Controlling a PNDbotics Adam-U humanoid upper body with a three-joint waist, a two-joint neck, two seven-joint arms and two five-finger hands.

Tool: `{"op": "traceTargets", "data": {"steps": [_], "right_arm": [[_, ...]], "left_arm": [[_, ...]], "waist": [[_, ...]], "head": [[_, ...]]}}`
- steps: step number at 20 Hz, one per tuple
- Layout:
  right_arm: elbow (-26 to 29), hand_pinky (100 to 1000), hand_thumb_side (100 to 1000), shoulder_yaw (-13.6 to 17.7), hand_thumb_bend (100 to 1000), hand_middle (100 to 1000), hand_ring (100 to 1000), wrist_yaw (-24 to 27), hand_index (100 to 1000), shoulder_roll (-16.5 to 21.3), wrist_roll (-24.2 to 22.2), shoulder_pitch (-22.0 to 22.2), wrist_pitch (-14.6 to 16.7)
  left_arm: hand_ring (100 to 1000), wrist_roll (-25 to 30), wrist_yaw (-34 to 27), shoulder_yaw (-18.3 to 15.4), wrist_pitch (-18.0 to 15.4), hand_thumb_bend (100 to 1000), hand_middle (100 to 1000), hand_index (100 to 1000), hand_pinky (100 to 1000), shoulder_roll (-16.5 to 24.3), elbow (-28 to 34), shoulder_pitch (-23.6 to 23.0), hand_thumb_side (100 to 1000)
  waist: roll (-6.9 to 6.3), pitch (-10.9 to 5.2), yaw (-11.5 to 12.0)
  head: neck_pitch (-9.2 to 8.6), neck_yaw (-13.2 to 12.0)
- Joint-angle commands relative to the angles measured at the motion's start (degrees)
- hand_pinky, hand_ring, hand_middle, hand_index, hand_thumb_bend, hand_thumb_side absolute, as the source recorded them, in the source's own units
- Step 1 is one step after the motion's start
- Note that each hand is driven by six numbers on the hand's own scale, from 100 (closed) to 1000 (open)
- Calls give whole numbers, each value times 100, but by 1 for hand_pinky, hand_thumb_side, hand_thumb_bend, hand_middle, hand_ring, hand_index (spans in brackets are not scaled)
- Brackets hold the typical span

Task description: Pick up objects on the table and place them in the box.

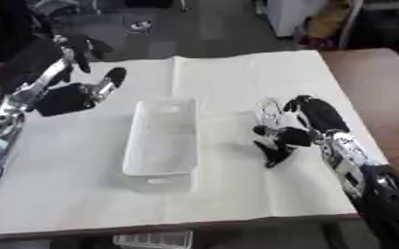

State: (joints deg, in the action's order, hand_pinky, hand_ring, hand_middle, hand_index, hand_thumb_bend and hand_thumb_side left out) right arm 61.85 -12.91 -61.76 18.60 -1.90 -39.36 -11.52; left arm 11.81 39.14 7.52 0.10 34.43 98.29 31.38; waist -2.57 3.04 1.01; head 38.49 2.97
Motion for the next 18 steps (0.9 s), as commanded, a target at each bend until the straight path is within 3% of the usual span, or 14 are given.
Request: {"op": "traceTargets", "data": {"steps": [1,18], "right_arm": [[-29,838,1000,74,882,664,728,-82,753,-3,45,-79,5],[-213,833,1000,80,861,662,722,-67,750,-92,70,-160,100]], "left_arm": [[560,3,-38,-49,-19,236,664,826,327,168,29,57,1000],[560,4,-41,-52,-32,237,665,826,326,167,36,90,1000]], "waist": [[2,-81,16],[8,-46,54]], "head": [[-23,-64],[-52,-79]]}}
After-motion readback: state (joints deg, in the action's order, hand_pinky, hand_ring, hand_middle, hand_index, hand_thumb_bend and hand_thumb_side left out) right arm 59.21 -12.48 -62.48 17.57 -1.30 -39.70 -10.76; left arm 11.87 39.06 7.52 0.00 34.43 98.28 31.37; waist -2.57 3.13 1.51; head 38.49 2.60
